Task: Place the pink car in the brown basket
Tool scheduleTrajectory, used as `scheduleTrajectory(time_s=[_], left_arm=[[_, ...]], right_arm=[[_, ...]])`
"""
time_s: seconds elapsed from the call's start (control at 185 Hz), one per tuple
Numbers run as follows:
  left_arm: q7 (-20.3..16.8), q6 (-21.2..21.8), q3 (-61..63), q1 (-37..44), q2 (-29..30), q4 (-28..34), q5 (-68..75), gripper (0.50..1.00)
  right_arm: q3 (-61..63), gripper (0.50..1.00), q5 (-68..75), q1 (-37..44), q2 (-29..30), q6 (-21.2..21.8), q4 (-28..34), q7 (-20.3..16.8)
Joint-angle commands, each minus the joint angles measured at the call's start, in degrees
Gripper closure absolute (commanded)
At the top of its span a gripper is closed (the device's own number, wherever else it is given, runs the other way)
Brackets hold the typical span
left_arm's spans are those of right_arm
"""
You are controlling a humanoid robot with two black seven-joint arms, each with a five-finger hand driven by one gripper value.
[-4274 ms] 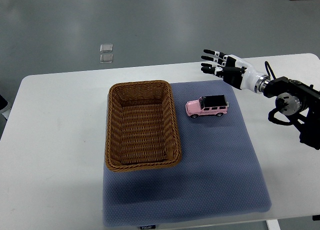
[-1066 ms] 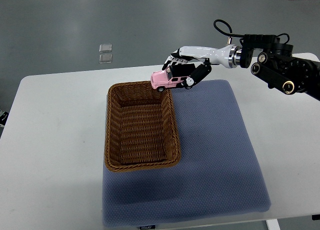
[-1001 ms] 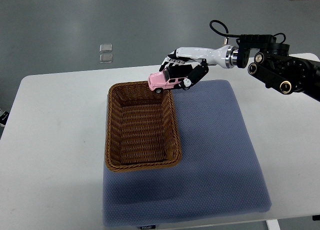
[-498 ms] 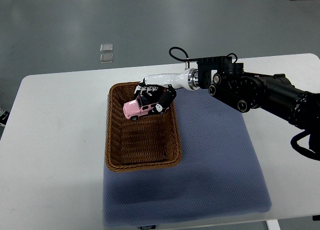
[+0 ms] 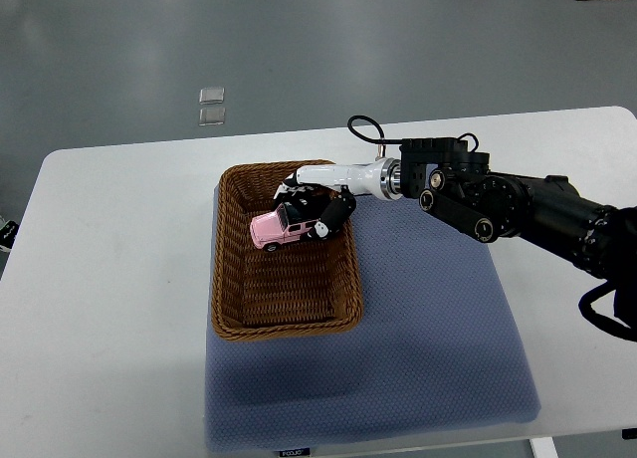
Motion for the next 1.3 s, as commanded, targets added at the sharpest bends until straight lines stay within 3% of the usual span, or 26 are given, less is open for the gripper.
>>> scheduleTrajectory(time_s=[0.0, 0.2, 0.362, 0.444, 0.584, 0.644, 0.801, 0.887, 1.293], left_arm=[[0.0, 0.0, 0.0, 0.0, 0.0, 0.0, 0.0, 0.500], [0.0, 0.0, 0.0, -0.1, 0.0, 0.0, 0.0, 0.500], [0.0, 0.0, 0.0, 0.0, 0.0, 0.0, 0.0, 0.500], [0.0, 0.0, 0.0, 0.0, 0.0, 0.0, 0.0, 0.500], [0.0, 0.0, 0.0, -0.1, 0.0, 0.0, 0.0, 0.500], [0.0, 0.0, 0.0, 0.0, 0.0, 0.0, 0.0, 0.500], [0.0, 0.0, 0.0, 0.0, 0.0, 0.0, 0.0, 0.500], [0.0, 0.0, 0.0, 0.0, 0.0, 0.0, 0.0, 0.500], [0.0, 0.0, 0.0, 0.0, 0.0, 0.0, 0.0, 0.500]], right_arm=[[0.0, 0.609, 0.8, 0.2, 0.0, -0.2, 0.0, 0.0], [1.7, 0.609, 5.4, 0.4, 0.0, 0.9, -0.1, -0.3], [2.1, 0.609, 17.5, 0.8, -0.4, 1.1, -0.1, -4.7], [2.9, 0.607, 23.4, 0.6, -2.6, 1.3, 0.1, -5.1], [8.1, 0.607, 32.6, -0.3, -4.8, 5.3, 0.0, -5.9], [10.9, 0.607, 36.5, -1.5, -5.5, 6.0, -0.1, -7.8], [18.8, 0.607, 48.9, -5.6, -8.8, 6.4, -0.1, -17.9], [21.9, 0.609, 56.1, -7.8, -9.3, 6.4, -0.2, -21.3], [24.0, 0.607, 73.0, -12.0, -11.3, 4.9, -0.3, -24.8]])
